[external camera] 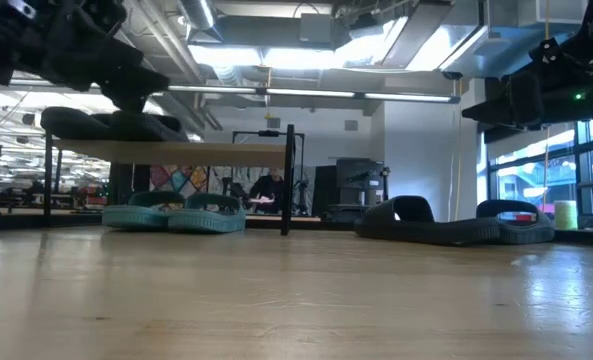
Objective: Pick and place slides into the shelf
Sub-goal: Put the black slipper on the shelf
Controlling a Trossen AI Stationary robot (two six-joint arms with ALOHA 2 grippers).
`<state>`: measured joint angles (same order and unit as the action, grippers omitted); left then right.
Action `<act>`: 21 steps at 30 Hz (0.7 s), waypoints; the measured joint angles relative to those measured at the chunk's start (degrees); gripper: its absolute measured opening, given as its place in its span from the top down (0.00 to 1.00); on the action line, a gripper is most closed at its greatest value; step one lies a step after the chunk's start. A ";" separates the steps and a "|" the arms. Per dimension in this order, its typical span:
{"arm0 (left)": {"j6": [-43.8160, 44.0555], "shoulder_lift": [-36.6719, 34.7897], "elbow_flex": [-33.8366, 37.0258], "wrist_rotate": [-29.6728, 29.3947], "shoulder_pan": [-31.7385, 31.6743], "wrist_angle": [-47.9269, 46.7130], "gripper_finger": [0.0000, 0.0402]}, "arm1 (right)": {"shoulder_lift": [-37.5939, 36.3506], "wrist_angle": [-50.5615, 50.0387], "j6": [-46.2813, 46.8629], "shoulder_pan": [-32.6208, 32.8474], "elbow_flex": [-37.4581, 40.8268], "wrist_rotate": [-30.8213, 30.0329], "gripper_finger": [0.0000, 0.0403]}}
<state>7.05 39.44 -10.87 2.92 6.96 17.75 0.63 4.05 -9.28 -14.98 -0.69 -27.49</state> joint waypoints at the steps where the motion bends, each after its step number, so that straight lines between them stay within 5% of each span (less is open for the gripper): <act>1: -0.01 -1.52 0.77 0.00 0.00 0.16 0.49 | 0.00 0.00 0.02 0.00 0.00 0.02 0.36; 12: 0.30 -16.12 8.67 4.28 2.10 3.04 0.49 | 0.85 0.08 -2.00 0.04 0.00 5.27 0.36; 21: 1.56 -20.96 10.40 4.08 3.56 -0.48 0.49 | 9.49 5.78 -6.42 0.36 -1.48 9.77 0.36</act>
<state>8.60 18.48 -0.47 7.00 10.52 17.28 10.13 9.83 -15.70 -14.62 -2.17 -17.72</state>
